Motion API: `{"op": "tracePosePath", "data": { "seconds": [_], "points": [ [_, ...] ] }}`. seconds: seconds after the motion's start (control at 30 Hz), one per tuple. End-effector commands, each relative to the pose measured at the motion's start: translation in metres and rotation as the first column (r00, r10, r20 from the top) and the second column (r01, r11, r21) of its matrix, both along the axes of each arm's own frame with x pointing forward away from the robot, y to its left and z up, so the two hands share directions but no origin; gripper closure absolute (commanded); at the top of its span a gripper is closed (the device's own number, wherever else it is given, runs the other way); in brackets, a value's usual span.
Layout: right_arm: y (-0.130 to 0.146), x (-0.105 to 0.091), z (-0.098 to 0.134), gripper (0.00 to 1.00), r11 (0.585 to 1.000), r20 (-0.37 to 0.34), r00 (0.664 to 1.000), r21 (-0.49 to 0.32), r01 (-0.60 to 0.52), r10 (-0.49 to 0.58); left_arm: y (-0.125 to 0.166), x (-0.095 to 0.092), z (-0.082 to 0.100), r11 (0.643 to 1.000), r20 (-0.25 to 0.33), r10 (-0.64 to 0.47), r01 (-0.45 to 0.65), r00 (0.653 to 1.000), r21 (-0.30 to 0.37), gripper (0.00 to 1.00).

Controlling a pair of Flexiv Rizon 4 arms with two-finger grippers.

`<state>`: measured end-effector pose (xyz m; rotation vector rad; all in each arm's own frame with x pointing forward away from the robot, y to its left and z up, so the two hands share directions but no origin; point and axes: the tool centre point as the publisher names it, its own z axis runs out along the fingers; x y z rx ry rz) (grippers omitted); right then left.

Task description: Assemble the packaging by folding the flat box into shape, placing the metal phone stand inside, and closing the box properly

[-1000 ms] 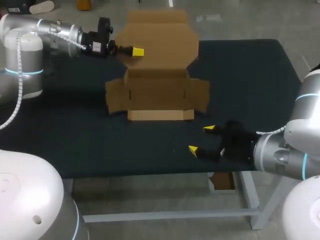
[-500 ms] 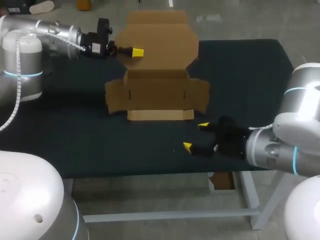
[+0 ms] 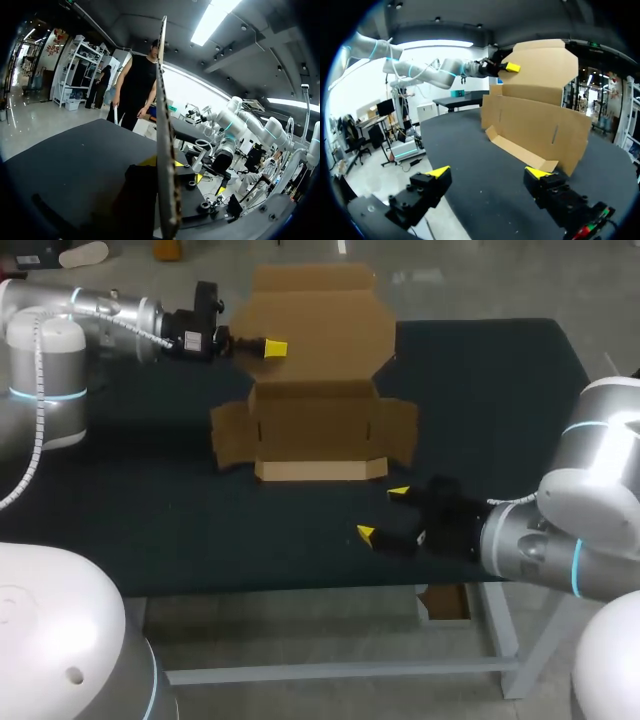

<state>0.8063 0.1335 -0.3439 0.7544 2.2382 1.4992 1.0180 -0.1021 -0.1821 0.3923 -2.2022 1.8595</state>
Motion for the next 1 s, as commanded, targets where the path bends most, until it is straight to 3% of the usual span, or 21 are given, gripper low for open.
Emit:
{"op": "tracePosePath", "data": {
  "seconds": [0.03,0.4,0.43,0.47,0.5,1.0],
  "points": [
    [0.009,0.001,-0.006,0.0,0.997,0.037,0.997,-0.03,0.075,-0.074,0.002,-0.003,-0.001,1.0,0.004,0.005,-0.005,1.0,0.003,1.0],
    [0.024,0.018,-0.014,0.0,0.983,0.052,0.981,0.014,0.184,-0.184,0.003,-0.005,-0.002,1.0,0.027,0.012,-0.012,1.0,0.001,1.0],
    [0.025,0.02,-0.015,0.17,0.981,0.05,0.98,0.023,0.19,-0.191,0.003,-0.005,-0.002,1.0,0.028,0.012,-0.013,1.0,0.001,1.0],
    [0.026,0.021,-0.015,0.55,0.979,0.044,0.979,0.034,0.2,-0.201,0.003,-0.005,-0.002,1.0,0.028,0.013,-0.013,1.0,0.002,1.0],
    [0.027,0.023,-0.016,1.0,0.977,0.049,0.976,0.024,0.213,-0.214,0.003,-0.005,-0.002,1.0,0.029,0.013,-0.013,1.0,0.002,1.0],
    [0.045,0.047,-0.026,1.0,0.956,0.065,0.954,-0.022,0.294,-0.292,0.001,-0.005,-0.002,1.0,0.041,0.003,-0.003,0.999,0.009,1.0]
  ]
}}
